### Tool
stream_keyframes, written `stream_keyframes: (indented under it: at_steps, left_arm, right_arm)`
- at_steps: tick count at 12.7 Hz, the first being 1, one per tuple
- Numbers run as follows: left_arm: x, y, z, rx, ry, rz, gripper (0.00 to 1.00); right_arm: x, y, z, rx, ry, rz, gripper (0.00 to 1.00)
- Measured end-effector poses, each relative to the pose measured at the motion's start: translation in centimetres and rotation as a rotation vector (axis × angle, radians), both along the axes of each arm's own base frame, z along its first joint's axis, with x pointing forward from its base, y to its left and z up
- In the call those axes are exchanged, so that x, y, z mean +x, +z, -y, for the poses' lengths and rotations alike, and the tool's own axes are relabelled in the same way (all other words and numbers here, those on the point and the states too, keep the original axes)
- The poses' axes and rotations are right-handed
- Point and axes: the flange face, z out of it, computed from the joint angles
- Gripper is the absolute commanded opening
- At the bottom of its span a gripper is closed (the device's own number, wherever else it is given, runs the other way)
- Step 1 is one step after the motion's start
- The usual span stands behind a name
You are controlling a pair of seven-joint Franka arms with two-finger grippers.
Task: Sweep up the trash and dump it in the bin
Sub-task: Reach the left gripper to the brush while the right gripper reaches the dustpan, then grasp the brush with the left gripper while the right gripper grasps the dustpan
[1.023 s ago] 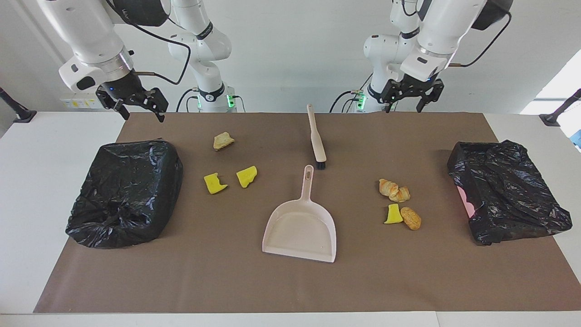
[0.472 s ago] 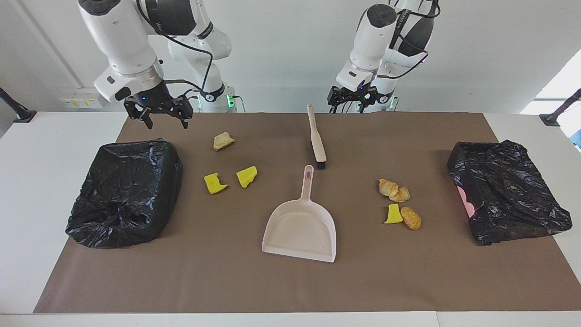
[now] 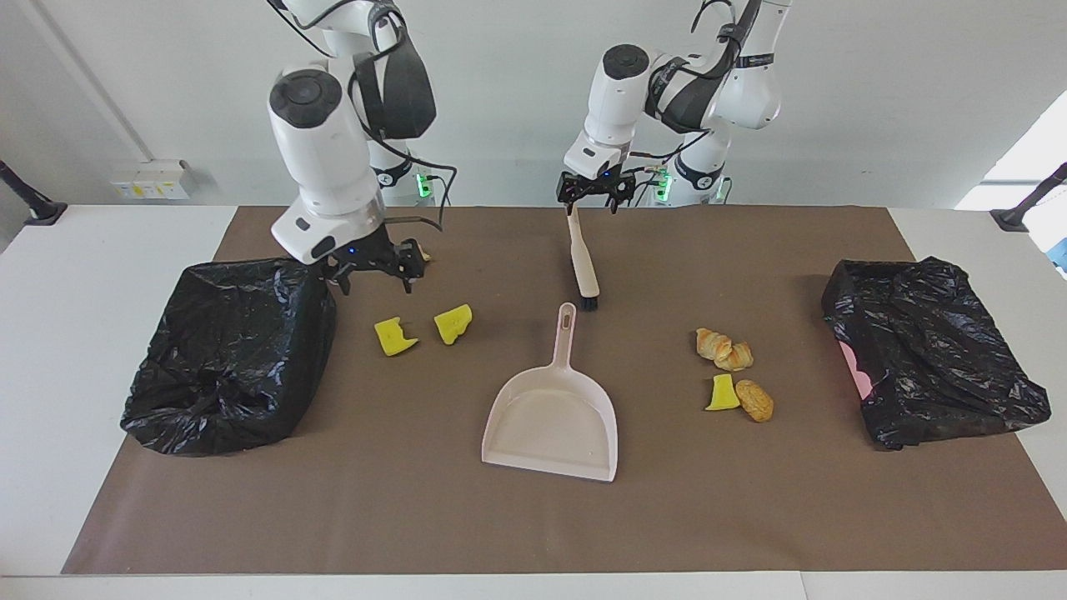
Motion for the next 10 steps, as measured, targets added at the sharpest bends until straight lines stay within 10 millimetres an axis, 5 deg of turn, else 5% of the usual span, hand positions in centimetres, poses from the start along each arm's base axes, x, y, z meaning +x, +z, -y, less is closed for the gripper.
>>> stream_keyframes:
  at_steps: [3, 8, 9, 10]
  left_arm:
    - [-3.0, -3.2, 1.7, 0.027, -0.017, -0.018, 1.00]
    - [-3.3, -4.7, 1.9, 0.034, -0.012, -0.022, 1.00]
    - [-3.3, -4.9, 1.9, 0.033, -0.012, -0.021, 0.94]
    - [-3.3, -5.0, 1.8, 0.031, -0.011, -0.020, 0.76]
  right_arm:
    - [1.1, -4.2, -5.6, 0.053, -0.095, 0.024, 1.00]
    - [0.5, -9.3, -13.1, 0.087, -0.243, 0.029, 1.00]
    - [0.1, -10.3, -14.9, 0.088, -0.266, 0.030, 1.00]
    - [-0.2, -11.3, -16.7, 0.087, -0.289, 0.029, 1.00]
